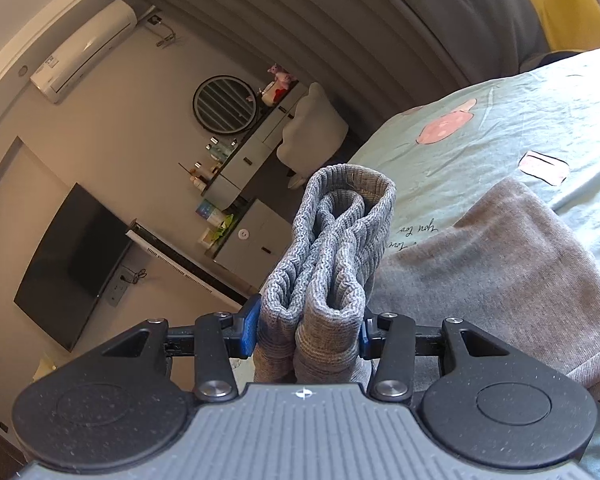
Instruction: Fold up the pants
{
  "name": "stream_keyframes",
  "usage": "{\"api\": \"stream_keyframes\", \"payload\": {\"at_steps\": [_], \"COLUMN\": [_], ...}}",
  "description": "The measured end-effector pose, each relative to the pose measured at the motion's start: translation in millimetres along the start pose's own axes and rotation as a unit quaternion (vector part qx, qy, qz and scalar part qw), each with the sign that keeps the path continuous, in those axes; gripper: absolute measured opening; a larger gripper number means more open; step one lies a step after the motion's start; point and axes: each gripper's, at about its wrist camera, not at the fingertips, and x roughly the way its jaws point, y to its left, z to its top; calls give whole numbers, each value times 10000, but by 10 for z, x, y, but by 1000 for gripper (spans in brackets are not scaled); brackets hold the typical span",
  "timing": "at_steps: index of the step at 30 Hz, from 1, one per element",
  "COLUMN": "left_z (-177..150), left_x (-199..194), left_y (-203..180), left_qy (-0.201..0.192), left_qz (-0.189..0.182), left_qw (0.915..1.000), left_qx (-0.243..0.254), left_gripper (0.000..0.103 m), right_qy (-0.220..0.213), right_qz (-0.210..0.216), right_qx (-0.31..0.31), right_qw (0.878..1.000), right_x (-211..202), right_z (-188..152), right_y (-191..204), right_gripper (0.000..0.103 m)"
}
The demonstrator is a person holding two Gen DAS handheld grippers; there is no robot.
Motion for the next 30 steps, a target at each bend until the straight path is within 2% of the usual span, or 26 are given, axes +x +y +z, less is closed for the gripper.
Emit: {"api": "stream_keyframes", "payload": {"at_steps": [4,7,9,10,13,17,19,24,27,30], "left_z": [14,13,-29,-46,-79,-101,-83,-17,15,15], "left_x": [3,-13,-72,-122,-267,-406,-431,-491,-507,-526], "left_y": [264,338,425,505,714,859,827,566,463,389], "left_qy": [-99,-137,-132,-122,-229,-526,-585,-910,-719,-509], "left_qz": [203,577,797,718,252,184,299,633,603,487], "left_qw": [9965,9945,9921,9906,9812,9722,9741,9846,9912,9948], "left_qx": [-800,-866,-959,-1156,-1897,-2275,-2164,-1351,-932,-733], "left_gripper": [53,53,50,50,63,66,63,60,61,69], "right_qy": [10,26,24,7,-59,-139,-169,-271,-405,-492], "right_qz": [13,-11,-36,-47,-117,-168,-196,-259,-462,-903], "right_qx": [-45,10,43,45,110,235,203,196,120,-86], "right_qw": [10000,10000,10000,10000,9999,9995,9995,9991,9980,9947], "right_x": [-3,-8,-22,-37,-94,-167,-192,-258,-299,-297], "right_z": [-13,-8,7,10,29,76,95,122,148,151], "right_y": [7,-18,-48,-61,-124,-196,-211,-299,-423,-580], "right_gripper": [44,44,44,44,44,44,44,44,44,44]}}
